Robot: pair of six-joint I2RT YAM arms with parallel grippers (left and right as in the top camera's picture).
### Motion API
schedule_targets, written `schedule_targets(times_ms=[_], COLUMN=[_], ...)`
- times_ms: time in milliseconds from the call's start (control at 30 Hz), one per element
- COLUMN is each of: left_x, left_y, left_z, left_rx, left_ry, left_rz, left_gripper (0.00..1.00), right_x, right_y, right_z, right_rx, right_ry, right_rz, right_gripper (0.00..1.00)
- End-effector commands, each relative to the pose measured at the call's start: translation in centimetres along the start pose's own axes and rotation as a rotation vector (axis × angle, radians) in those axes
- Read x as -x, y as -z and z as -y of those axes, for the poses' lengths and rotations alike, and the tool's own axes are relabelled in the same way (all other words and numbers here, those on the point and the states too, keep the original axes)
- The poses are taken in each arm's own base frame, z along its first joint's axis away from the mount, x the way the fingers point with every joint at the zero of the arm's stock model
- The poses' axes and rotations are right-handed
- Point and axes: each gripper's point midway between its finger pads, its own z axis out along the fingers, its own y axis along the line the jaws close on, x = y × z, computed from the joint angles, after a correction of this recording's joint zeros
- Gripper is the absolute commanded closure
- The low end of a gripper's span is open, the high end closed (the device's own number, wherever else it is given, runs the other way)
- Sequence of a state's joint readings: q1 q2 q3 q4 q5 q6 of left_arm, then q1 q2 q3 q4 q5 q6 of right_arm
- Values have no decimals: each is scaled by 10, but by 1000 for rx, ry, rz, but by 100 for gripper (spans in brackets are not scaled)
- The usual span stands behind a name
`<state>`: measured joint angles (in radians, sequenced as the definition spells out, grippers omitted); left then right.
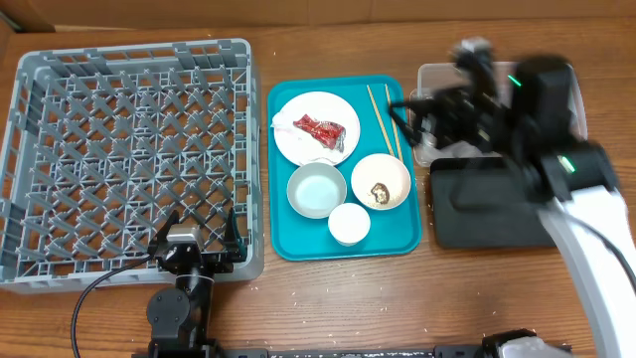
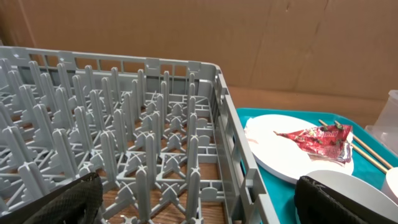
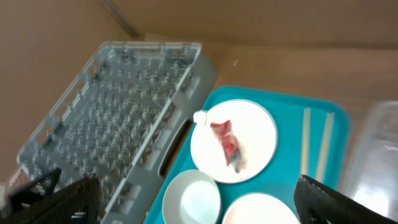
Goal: Sort waste into correct bins and load items into the dishwasher
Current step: 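Reach right gripper to the white plate and grasp the red wrapper and tissue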
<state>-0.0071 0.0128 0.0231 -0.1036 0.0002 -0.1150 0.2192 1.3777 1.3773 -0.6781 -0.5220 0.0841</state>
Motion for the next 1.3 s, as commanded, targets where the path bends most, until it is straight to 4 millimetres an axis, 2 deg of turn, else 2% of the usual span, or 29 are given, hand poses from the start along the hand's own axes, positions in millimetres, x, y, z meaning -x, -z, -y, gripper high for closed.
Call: schedule_targets(times_ms=[0,33,167,300,367,467,567,633,900,1033,1267], left_x=[-1,-1,-1,-1,-1,-1,-1,-1,-1,-1,-1], left_y=[0,0,0,0,0,0,0,0,0,0,0], left_z=[2,2,2,2,2,2,2,2,2,2,2], left_rx=[-7,-7,-7,-7,-7,-7,-7,-7,-7,-7,-7], left_ry=[-19,-19,-19,-19,-19,-19,-19,-19,-19,-19,-19], left_rz=[2,2,2,2,2,2,2,2,2,2,2], left_gripper=[0,0,0,0,0,0,0,0,0,0,0], right_x=[-12,-19,-39,-58,-65,-77,-92,-98,-105,-110,-133], right_y=[-62,-83,-139,-174,-194,-212,-227,-236,-260,-270,-282], right_z=[-14,-14,-16,-19,-2,29,51,57,56,66,78], right_rx=[17,14,54,120,72,-66,-203,-254,-265,-314,-327], right_ry=[55,63,85,72,77,85,113,134,163,103,73], right_rz=[-139,-172,-212,-245,-243,-255,-270,-269,-233,-213,-252], right_gripper=[0,0,0,0,0,0,0,0,0,0,9])
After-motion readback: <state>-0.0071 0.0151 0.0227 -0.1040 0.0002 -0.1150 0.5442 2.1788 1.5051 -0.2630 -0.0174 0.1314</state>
